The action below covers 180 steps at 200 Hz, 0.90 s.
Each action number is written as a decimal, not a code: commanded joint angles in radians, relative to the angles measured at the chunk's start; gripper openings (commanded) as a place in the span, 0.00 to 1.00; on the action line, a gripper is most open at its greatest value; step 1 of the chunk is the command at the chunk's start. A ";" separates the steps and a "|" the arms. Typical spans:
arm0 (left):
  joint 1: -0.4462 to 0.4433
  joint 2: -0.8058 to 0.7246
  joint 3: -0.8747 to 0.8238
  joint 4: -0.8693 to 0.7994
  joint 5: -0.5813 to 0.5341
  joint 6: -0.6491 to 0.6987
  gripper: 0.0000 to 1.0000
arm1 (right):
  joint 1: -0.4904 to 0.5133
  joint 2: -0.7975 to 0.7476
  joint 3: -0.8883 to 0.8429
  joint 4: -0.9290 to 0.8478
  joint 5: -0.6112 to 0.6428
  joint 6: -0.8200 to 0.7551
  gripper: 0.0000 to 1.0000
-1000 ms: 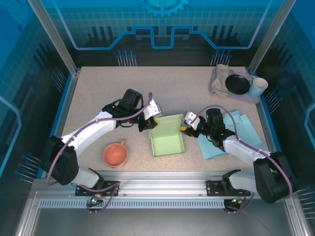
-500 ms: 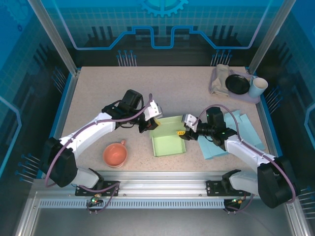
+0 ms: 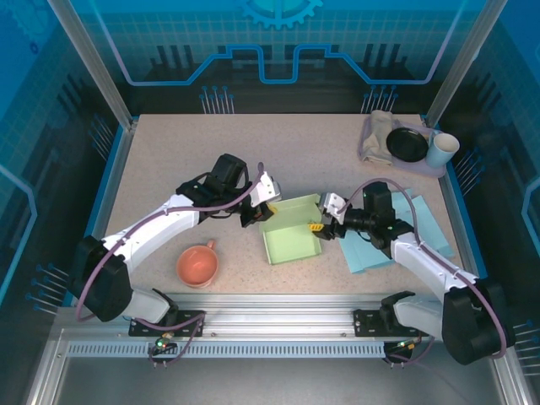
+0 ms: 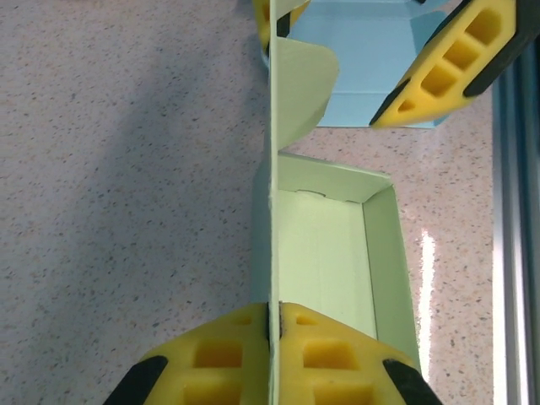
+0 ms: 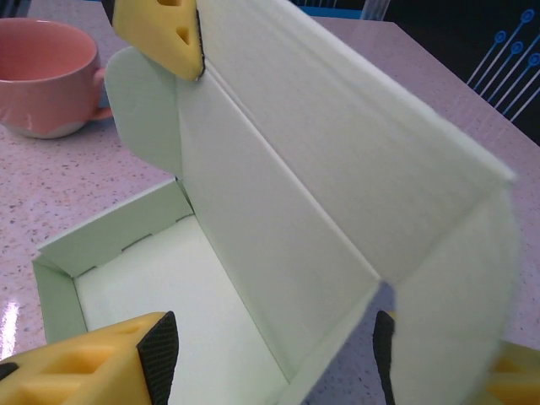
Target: Fold the paper box
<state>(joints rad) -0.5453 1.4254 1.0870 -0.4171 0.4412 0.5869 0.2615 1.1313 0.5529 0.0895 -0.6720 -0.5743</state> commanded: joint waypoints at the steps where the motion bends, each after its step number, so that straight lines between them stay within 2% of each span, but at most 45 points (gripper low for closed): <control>1: 0.005 -0.028 -0.022 0.012 -0.049 0.032 0.00 | -0.015 -0.019 -0.012 0.012 -0.066 -0.036 0.65; 34: 0.018 -0.065 -0.038 0.010 -0.046 0.034 0.00 | -0.031 0.012 -0.024 0.051 0.034 -0.021 0.65; 68: 0.025 -0.094 -0.056 0.016 -0.041 0.036 0.00 | -0.085 0.040 -0.048 0.143 0.070 0.047 0.64; 99: 0.027 -0.092 -0.055 0.014 -0.029 0.034 0.00 | -0.088 0.056 -0.041 0.155 0.116 0.065 0.64; 180: 0.028 -0.116 -0.062 0.019 0.037 0.026 0.00 | -0.038 0.085 -0.019 0.134 -0.034 0.031 0.64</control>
<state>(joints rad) -0.5255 1.3369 1.0332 -0.4133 0.4168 0.6048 0.2024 1.2160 0.5190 0.2264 -0.6304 -0.5312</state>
